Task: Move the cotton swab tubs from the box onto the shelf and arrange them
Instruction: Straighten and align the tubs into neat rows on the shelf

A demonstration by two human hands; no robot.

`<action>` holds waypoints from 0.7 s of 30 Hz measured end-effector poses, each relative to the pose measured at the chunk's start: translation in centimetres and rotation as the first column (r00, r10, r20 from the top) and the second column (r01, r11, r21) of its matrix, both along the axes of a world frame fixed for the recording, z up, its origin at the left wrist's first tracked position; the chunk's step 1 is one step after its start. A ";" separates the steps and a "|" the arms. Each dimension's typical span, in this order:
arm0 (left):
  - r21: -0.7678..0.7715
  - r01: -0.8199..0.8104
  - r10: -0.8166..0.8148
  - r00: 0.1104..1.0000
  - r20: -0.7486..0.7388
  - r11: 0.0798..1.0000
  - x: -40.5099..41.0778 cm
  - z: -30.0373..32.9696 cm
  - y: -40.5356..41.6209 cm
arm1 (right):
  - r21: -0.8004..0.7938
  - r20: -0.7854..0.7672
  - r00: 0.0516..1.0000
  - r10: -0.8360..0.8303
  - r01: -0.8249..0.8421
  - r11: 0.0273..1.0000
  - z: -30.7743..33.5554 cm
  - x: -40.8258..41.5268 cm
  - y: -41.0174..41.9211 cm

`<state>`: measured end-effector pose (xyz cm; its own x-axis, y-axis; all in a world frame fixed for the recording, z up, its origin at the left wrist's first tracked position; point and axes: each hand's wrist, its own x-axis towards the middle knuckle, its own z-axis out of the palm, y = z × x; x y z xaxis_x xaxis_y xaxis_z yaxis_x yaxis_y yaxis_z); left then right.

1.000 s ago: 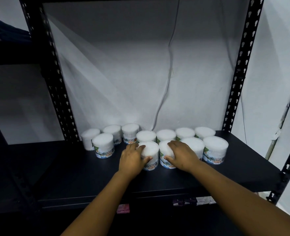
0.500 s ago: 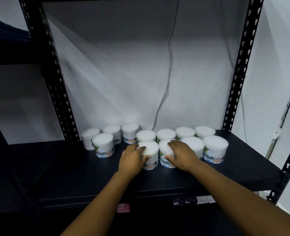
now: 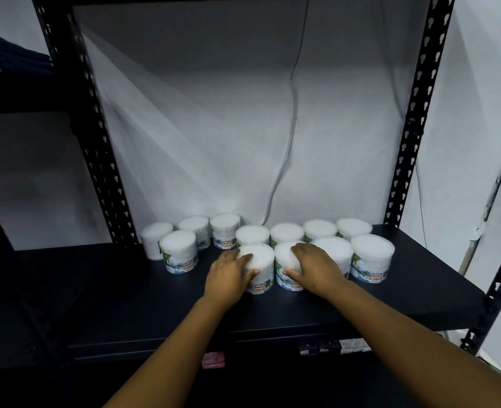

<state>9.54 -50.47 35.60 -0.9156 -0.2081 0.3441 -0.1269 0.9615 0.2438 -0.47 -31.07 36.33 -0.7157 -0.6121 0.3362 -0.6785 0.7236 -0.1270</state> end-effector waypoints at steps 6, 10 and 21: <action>-0.010 -0.001 0.001 1.000 -0.018 1.000 0.2 0.0 0.0 | -0.022 0.021 1.000 0.010 -0.010 1.000 0.1 0.1 0.2; -0.006 -0.015 0.015 1.000 -0.028 1.000 0.2 -0.1 0.2 | 0.007 0.035 0.999 0.012 -0.012 1.000 0.3 0.2 0.4; 0.012 -0.014 0.015 1.000 -0.028 1.000 0.2 -0.1 0.2 | 0.022 0.027 0.999 0.022 -0.022 1.000 0.6 0.7 0.4</action>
